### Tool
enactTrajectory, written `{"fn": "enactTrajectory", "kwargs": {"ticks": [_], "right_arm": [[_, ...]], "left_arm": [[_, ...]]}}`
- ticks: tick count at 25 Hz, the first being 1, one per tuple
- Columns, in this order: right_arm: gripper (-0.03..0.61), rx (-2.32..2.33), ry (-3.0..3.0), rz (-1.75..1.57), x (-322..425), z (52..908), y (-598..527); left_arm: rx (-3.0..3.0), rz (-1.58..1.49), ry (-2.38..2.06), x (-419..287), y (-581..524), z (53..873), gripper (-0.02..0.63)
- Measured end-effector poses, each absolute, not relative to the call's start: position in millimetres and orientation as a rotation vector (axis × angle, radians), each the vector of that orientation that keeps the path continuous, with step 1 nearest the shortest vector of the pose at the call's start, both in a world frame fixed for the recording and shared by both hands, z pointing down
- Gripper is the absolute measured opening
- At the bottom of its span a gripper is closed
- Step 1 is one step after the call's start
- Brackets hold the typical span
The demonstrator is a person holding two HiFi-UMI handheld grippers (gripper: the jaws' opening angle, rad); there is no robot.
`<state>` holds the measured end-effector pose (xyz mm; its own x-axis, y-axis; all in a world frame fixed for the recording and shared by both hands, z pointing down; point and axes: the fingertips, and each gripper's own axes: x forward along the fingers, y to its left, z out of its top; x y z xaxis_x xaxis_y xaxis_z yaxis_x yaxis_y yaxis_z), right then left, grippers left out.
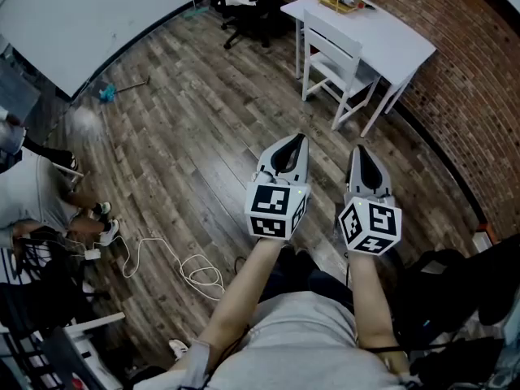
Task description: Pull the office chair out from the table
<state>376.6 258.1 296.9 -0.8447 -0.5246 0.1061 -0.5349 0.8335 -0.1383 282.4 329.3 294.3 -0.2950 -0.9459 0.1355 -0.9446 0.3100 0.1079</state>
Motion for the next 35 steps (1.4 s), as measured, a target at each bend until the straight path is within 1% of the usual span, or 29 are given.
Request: {"fn": "enactTrajectory", "kwargs": {"ticks": [8, 24, 35], "right_arm": [[0.015, 0.833, -2.952, 0.255, 373, 298, 252], [0.016, 0.779, -2.947, 0.225, 383, 310, 199], [0.016, 0.772, -2.925, 0.255, 347, 324, 166]], "left_arm": [[1.731, -0.001, -2.404, 279, 324, 298, 0.015], [1.68, 0.026, -2.431, 292, 280, 307, 0.015], [1.654, 0.017, -2.425, 254, 249, 318, 0.015]]}}
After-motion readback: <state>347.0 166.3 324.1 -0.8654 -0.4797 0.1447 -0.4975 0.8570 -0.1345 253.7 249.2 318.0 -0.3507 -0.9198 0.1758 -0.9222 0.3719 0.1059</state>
